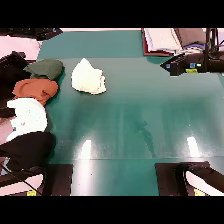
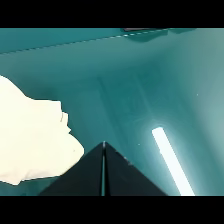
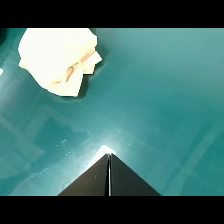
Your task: Fold the shirts.
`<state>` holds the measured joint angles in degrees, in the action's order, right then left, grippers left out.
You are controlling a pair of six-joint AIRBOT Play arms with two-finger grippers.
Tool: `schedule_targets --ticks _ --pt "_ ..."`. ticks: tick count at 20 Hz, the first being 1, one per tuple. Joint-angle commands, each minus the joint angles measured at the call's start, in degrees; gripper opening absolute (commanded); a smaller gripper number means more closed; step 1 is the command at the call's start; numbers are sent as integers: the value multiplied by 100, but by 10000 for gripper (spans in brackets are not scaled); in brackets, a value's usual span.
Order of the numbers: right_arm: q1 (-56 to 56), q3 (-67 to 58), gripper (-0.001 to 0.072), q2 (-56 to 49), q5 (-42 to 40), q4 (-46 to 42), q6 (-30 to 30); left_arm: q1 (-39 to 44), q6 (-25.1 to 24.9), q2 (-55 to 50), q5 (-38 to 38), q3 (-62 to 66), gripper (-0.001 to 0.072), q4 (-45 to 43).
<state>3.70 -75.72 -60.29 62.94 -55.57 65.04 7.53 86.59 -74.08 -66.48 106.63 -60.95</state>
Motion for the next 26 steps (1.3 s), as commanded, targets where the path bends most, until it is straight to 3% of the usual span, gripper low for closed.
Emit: schedule_targets --ticks 1,11,14,15,16,17,18,22,26 --pt "2 7 20 7 -4 13 2 -2 -4 4 -7 -2 27 -4" --pt "2 46 19 -4 2 7 2 -2 0 4 7 4 27 -2" --pt "4 46 19 -4 2 11 2 0 -26 4 481 2 27 -2" --pt "4 46 19 -7 2 15 2 0 -243 -28 546 2 29 -55" --pt "2 46 19 -4 -15 66 2 -2 -588 -96 584 0 193 -140" --pt "4 46 19 -2 -92 59 2 -2 -627 -234 577 -9 468 -297" --pt "4 46 19 -2 -146 63 4 0 -535 -435 533 -11 505 -446" --pt "9 46 20 0 -129 212 4 -2 -249 -1679 -57 -11 507 -621" --pt "9 46 20 -2 -133 208 4 0 -52 -3038 -153 -11 508 -656"
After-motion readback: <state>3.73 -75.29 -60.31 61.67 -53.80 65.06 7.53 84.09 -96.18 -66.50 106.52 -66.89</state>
